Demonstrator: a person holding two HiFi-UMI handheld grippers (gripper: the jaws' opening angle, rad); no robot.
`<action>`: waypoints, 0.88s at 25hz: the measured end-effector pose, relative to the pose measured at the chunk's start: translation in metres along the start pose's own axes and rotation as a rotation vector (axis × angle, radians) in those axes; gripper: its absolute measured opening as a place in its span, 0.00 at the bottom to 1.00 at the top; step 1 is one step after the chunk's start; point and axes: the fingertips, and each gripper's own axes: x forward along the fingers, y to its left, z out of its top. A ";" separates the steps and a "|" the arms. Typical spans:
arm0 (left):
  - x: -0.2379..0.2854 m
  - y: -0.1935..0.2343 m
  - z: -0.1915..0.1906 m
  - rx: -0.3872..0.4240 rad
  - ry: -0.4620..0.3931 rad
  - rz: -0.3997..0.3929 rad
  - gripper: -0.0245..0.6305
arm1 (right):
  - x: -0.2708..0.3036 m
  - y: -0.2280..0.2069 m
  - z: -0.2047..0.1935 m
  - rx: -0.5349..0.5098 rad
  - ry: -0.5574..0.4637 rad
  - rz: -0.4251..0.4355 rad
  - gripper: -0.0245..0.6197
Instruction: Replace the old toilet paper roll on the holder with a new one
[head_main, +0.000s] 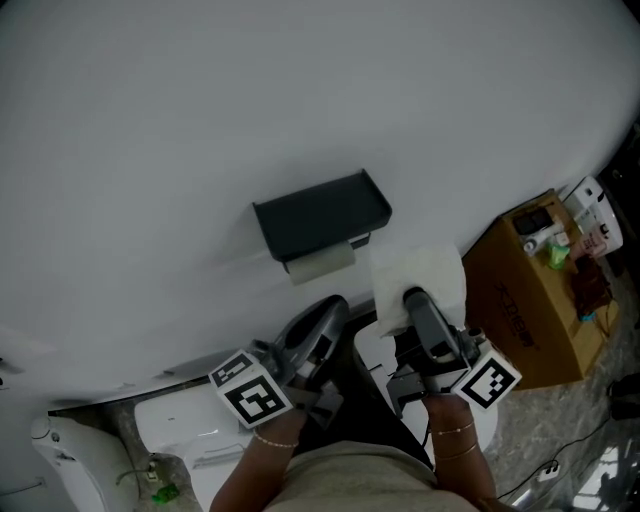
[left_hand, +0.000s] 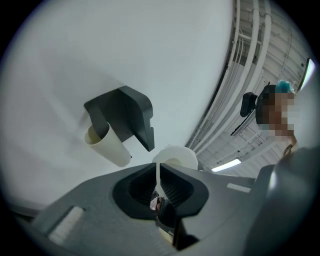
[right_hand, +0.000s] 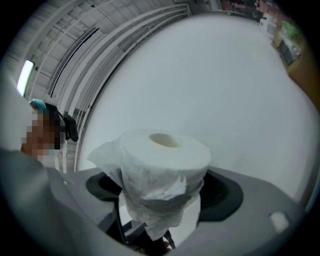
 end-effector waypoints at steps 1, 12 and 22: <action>0.001 0.002 0.000 0.006 -0.005 0.010 0.05 | 0.001 -0.002 0.002 0.000 0.002 0.000 0.74; 0.021 0.011 0.009 0.013 -0.057 0.077 0.05 | 0.016 -0.019 0.023 0.050 0.062 0.038 0.74; 0.039 0.023 0.002 0.024 -0.063 0.115 0.05 | 0.017 -0.045 0.036 0.085 0.080 0.020 0.74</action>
